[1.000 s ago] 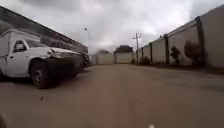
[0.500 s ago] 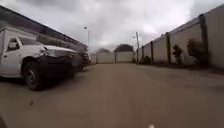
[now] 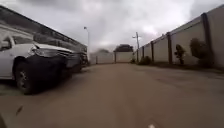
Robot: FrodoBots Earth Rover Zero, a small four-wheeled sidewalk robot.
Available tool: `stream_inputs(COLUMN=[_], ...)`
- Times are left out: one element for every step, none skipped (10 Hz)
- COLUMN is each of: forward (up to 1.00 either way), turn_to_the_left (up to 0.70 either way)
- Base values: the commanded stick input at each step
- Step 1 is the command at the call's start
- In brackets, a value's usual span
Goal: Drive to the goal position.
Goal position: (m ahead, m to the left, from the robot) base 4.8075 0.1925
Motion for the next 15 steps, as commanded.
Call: stream_inputs(forward=[0.5,0.5,0.5,0.5,0.5,0.5,0.5,0.5,0.5,0.5,0.5,0.5,0.5,0.5,0.5], turn_to_the_left=[0.0,0.0,0.0,0.0,0.0,0.0,0.0,0.0,0.0,0.0,0.0,0.0,0.0,0.0,0.0])
